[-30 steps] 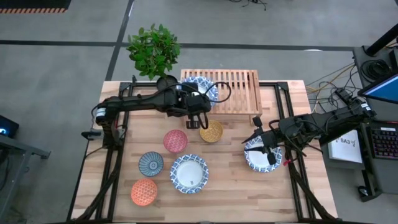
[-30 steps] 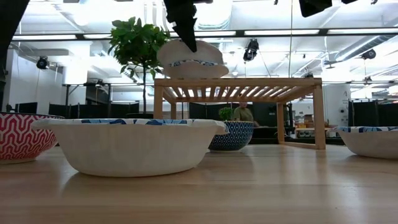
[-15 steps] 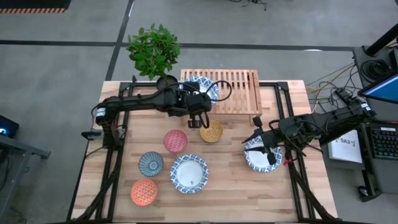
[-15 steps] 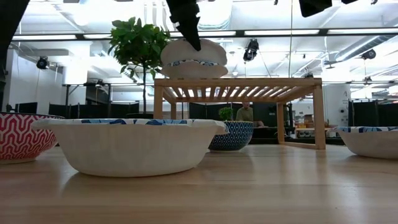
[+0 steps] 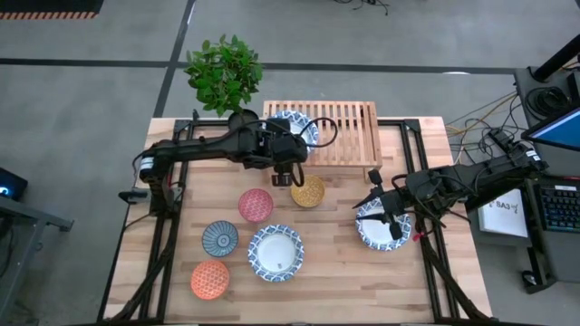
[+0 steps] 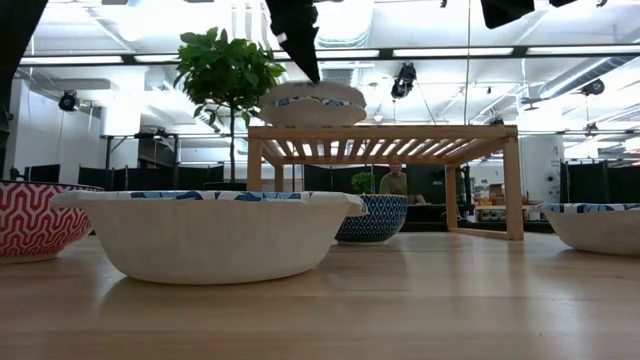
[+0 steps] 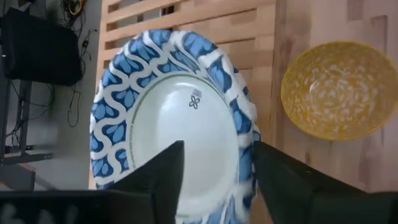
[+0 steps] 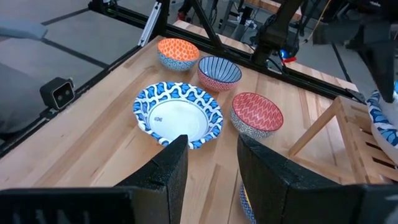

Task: Place and stack bowls onto a shelf
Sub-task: Stack the top left white blue patterned bowl on top of the other white blue patterned bowl on the shelf, then put the yellow bowl on the shelf

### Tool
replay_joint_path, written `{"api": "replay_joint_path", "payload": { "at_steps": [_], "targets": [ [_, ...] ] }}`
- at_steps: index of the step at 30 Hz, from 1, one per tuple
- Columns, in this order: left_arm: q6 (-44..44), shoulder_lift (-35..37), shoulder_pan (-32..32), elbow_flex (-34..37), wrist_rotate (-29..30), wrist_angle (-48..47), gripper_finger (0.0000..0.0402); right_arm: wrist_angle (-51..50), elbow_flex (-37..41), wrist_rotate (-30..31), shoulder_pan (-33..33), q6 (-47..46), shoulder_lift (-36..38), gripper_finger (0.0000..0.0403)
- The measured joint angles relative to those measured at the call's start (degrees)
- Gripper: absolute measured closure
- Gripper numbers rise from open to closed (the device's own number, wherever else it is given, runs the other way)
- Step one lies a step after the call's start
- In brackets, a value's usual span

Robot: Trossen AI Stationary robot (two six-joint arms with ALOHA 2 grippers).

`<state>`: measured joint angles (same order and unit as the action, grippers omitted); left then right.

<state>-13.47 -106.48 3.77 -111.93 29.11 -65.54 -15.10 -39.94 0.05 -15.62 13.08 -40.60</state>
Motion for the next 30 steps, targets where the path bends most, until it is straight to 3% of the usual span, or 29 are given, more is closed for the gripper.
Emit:
{"api": "replay_joint_path", "payload": {
  "at_steps": [5,10,12,17,30],
  "targets": [
    [1.1,0.2,-0.5,-5.2,-0.3,-4.0,0.0195,0.0,0.0,0.0,0.0,0.0,0.0,0.0275],
    [7.0,0.6,-1.0,-7.5,-9.4,-5.8,0.0199,-0.1,0.0,0.0,0.0,0.1,0.0,0.0275],
    [11.1,1.1,-1.9,-6.9,-9.3,-5.5,0.0206,-0.1,0.0,0.0,0.0,0.1,0.0,0.0275],
    [15.6,3.6,-7.2,-0.7,-0.4,-5.0,0.0232,-0.1,0.0,0.0,0.0,0.2,0.0,0.0275],
    [23.0,16.4,-20.0,21.3,7.9,11.3,0.0263,0.9,0.0,0.8,0.0,-1.0,0.0,0.0275]
  ]
}}
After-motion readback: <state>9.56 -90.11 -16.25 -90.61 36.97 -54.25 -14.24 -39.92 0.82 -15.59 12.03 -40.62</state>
